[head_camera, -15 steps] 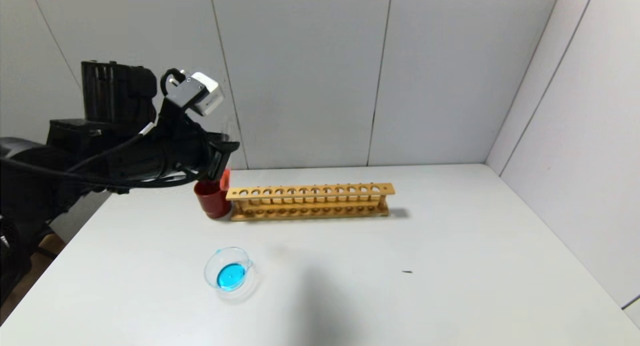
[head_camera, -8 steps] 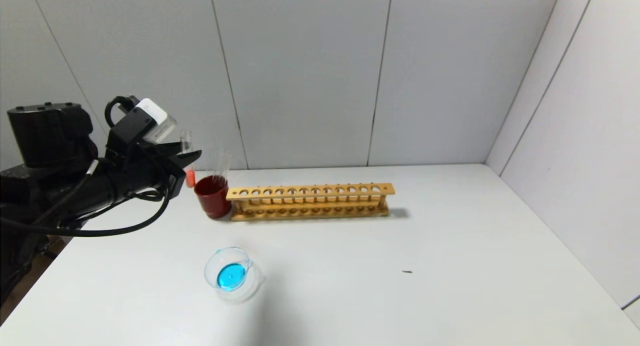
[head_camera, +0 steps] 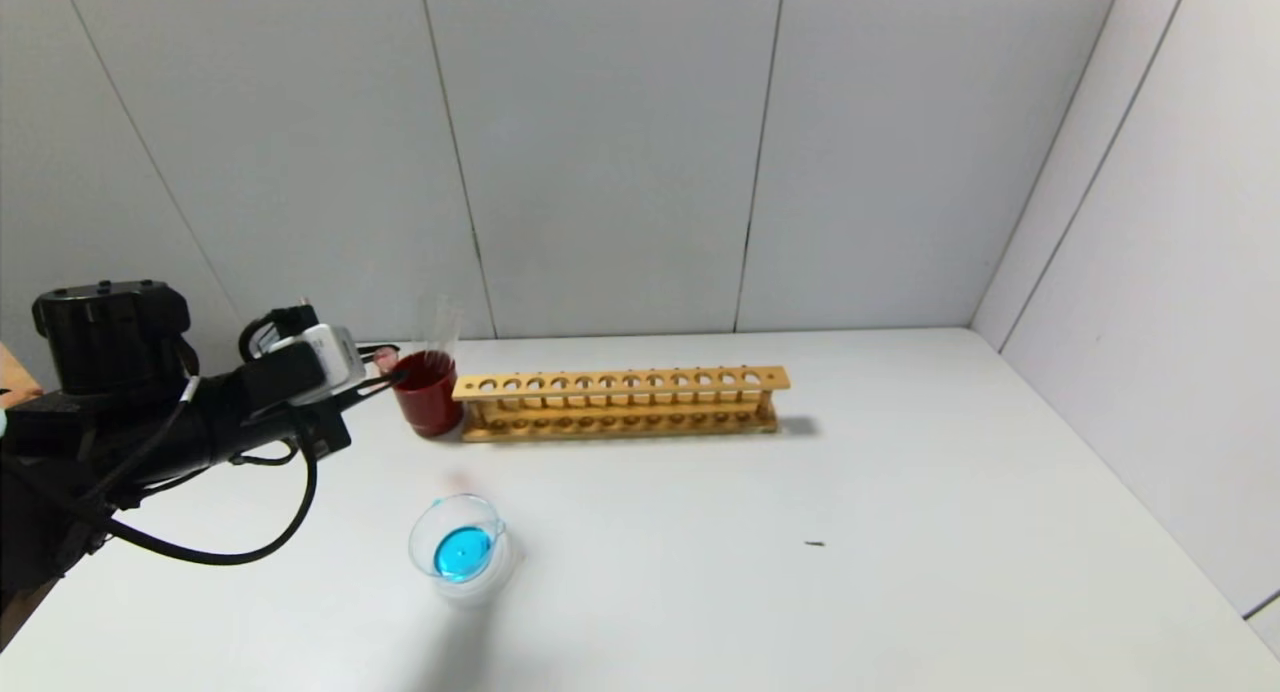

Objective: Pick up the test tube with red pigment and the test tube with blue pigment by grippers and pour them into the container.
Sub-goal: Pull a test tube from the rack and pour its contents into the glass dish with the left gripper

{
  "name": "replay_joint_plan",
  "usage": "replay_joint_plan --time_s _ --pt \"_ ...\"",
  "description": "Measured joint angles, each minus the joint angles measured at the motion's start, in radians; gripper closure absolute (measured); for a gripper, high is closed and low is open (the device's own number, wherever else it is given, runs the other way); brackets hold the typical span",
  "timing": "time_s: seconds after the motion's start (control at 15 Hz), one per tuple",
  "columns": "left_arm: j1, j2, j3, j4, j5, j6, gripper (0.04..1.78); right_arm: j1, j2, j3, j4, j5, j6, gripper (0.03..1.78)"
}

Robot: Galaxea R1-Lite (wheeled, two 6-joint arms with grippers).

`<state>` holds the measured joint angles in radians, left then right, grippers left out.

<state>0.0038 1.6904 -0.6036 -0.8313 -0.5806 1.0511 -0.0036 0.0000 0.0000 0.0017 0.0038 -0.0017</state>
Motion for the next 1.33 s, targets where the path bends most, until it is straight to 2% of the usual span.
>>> replay_joint_plan --time_s 0.4,0.8,1.33 --pt "-0.007 0.035 0.014 0.021 -0.028 0.262 1.51 0.001 0.0 0.0 0.0 0.0 0.0 0.06" --pt "0.021 0.032 0.023 0.161 -0.101 0.589 1.51 0.0 0.0 0.0 0.0 0.0 0.0 0.06" --pt "0.027 0.006 0.022 0.203 -0.132 0.851 1.51 0.001 0.0 0.0 0.0 0.0 0.0 0.06"
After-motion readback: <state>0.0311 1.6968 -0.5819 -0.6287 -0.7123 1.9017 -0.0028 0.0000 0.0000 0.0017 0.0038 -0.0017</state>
